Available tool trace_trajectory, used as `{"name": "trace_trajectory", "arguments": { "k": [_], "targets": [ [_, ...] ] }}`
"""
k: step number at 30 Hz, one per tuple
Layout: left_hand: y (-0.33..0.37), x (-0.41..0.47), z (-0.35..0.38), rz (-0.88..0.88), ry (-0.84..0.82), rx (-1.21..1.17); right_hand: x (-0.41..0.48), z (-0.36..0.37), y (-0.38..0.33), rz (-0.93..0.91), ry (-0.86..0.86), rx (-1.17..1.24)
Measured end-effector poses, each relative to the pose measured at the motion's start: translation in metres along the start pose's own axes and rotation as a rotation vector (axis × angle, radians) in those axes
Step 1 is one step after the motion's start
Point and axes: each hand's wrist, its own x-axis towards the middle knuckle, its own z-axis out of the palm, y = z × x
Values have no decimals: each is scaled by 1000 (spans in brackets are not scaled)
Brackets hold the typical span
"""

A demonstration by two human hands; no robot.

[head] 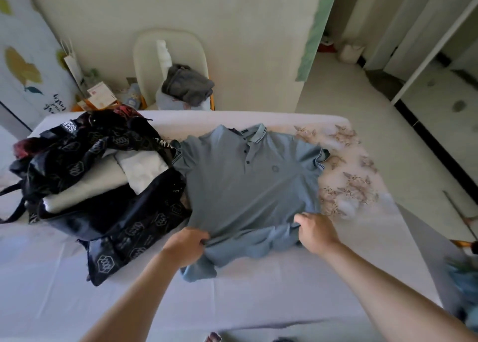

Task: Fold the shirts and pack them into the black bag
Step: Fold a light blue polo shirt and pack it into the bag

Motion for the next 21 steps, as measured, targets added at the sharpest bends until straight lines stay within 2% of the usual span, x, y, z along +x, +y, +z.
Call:
{"name": "trace_trajectory", "arguments": {
  "k": [1, 3, 5, 7, 9, 11, 13, 15, 17, 19, 21],
  "targets": [
    [5, -2, 0, -24, -45, 125, 0, -3, 6, -12, -13, 4],
    [21, -10, 7, -76, -33, 250, -4, -5, 17, 3, -133, 23],
    [38, -13, 23, -44, 207, 149, -16, -2, 30, 25, -225, 67],
    [58, -14, 38, 67, 351, 2, -33, -2, 41, 31, -227, 124],
    [85, -13, 50, 117, 219, -10, -49, 0, 51, -25, -270, 126],
    [104, -11, 66, 103, 53, 120, -62, 7, 63, -89, -343, 47],
    [113, -6, 81, 63, 92, 166, -66, 15, 72, -130, -336, 38],
    [114, -2, 91, 37, 195, 82, -66, 18, 73, -156, -266, 88],
    [114, -3, 92, -13, 173, 35, -65, 10, 68, -152, -273, 137],
    [111, -6, 87, -76, 23, 44, -61, -3, 63, -67, -379, 202],
    [113, -6, 75, -114, -217, 61, -54, -18, 63, 20, -455, 283]
  ]
}}
